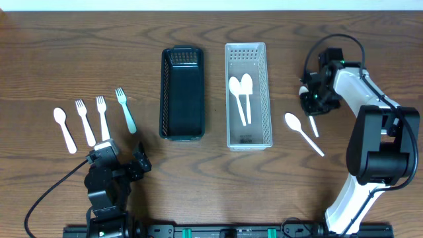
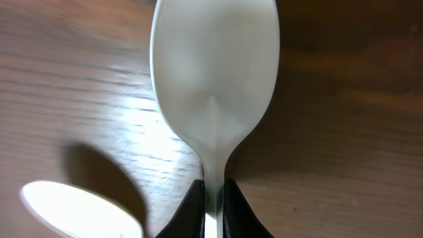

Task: Pack container
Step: 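Carry the spoon with the right gripper into the grey basket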

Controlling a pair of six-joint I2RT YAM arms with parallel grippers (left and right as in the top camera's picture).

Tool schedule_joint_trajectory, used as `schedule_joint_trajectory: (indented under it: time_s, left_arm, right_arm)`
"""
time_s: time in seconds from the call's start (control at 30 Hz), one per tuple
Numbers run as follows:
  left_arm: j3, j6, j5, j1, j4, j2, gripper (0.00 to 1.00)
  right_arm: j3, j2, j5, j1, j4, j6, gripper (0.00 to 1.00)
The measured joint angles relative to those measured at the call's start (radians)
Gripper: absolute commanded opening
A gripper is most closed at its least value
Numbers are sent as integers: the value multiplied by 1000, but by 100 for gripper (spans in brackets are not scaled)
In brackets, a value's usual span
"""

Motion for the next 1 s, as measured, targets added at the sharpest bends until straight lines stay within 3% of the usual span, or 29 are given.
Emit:
schedule_joint_trajectory:
  time_s: [0.37,0.7,1.0]
  left_arm:
    - [0,0,0,0,0,0,98]
    - [0,0,0,0,0,0,98]
    - [0,0,0,0,0,0,98]
  right_arm:
    - [320,-100,-16,213,-103,90,1]
    - [357,-114,-13,487,-20,518,1]
    - [357,-27,80,549,-52,734,1]
